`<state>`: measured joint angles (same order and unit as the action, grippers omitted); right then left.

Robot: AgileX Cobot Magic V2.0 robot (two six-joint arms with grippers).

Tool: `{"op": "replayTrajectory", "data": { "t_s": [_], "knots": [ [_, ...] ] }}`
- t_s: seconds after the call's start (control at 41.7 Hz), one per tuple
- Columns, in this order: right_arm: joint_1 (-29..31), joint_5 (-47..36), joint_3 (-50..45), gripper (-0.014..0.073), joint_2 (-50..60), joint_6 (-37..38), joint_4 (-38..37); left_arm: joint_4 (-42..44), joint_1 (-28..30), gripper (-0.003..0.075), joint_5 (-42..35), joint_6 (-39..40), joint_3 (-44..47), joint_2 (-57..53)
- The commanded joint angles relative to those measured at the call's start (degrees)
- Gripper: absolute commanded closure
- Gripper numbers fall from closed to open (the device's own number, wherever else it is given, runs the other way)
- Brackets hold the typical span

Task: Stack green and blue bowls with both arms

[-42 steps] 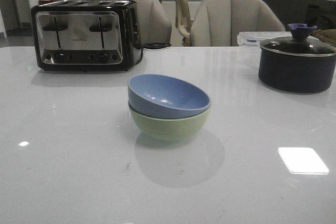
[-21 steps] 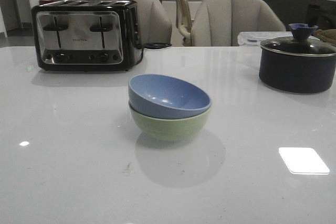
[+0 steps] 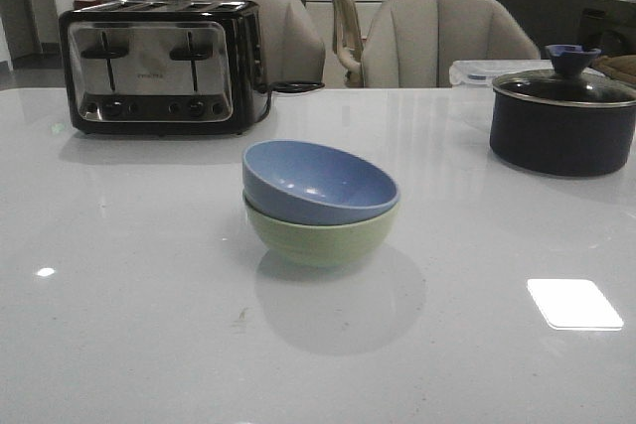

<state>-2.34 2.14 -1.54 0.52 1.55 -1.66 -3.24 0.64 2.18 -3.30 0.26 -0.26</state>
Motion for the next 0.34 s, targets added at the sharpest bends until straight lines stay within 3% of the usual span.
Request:
{"op": "replayTrajectory", "data": {
  "t_s": [0.0,0.312],
  "knots": [
    [1.9,-5.5,0.0,0.0559,1.3,-0.3,0.1,-0.3,-0.1,0.0618,-5.1,0.0,1.1,-1.2],
    [2.9,-5.5,0.0,0.0559,1.3,-0.3,0.1,-0.3,-0.1,0.0618,-5.1,0.0,1.1,-1.2]
  ]
}}
